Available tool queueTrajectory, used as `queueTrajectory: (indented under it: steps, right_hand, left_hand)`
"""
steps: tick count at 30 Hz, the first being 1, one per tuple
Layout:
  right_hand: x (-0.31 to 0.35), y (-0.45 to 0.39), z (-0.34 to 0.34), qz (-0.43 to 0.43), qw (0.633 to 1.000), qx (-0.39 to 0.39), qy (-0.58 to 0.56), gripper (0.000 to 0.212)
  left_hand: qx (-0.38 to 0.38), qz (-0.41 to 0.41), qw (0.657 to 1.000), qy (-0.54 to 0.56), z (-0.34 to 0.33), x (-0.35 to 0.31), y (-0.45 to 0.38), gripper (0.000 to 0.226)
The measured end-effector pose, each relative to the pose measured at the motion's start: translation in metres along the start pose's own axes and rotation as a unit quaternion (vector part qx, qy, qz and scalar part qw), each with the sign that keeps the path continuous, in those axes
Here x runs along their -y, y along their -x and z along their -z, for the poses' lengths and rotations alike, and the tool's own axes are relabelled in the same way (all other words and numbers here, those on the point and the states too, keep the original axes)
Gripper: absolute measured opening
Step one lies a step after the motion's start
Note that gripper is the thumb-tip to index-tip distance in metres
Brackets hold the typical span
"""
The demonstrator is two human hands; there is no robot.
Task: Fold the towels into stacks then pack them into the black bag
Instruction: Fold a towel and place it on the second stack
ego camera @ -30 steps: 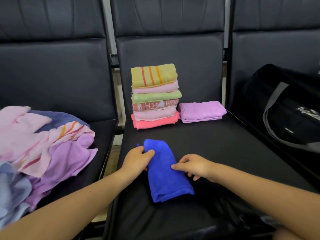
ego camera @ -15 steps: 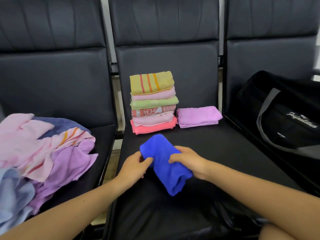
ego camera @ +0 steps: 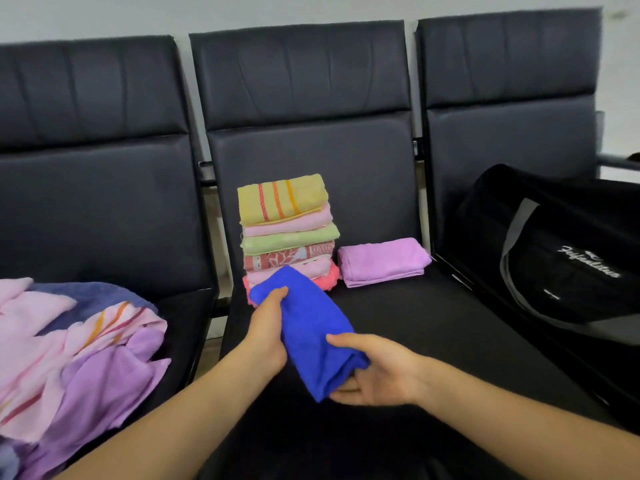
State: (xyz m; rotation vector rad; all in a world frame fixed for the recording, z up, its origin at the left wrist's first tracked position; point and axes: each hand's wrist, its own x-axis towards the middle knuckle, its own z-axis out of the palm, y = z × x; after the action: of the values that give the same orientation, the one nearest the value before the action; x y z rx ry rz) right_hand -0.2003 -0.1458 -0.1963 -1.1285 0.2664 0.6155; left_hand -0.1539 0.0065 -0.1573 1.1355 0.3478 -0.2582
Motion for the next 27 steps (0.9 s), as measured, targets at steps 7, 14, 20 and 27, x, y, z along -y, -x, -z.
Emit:
queueTrajectory:
  steps: [7, 14, 20, 27]
  right_hand:
    - [0.038, -0.026, 0.054, 0.114, 0.984, -0.133, -0.042, 0.012]
    - [0.147, -0.062, 0.133, 0.309, 0.884, -0.351, 0.008, 0.015]
    - [0.177, -0.098, 0.159, 0.308, 0.76, -0.437, 0.369, 0.046]
    - [0.134, -0.083, 0.121, 0.292, 0.632, -0.497, 0.518, 0.054]
  left_hand:
    - [0.033, -0.233, 0.963, -0.129, -0.054, 0.006, -0.044, 0.038]
    - [0.055, -0.344, 0.884, -0.313, -0.119, 0.002, -0.107, 0.039]
    - [-0.04, -0.361, 0.764, -0.533, -0.135, 0.019, -0.149, 0.065]
    - [-0.052, -0.312, 0.701, -0.64, -0.108, 0.029, -0.127, 0.069]
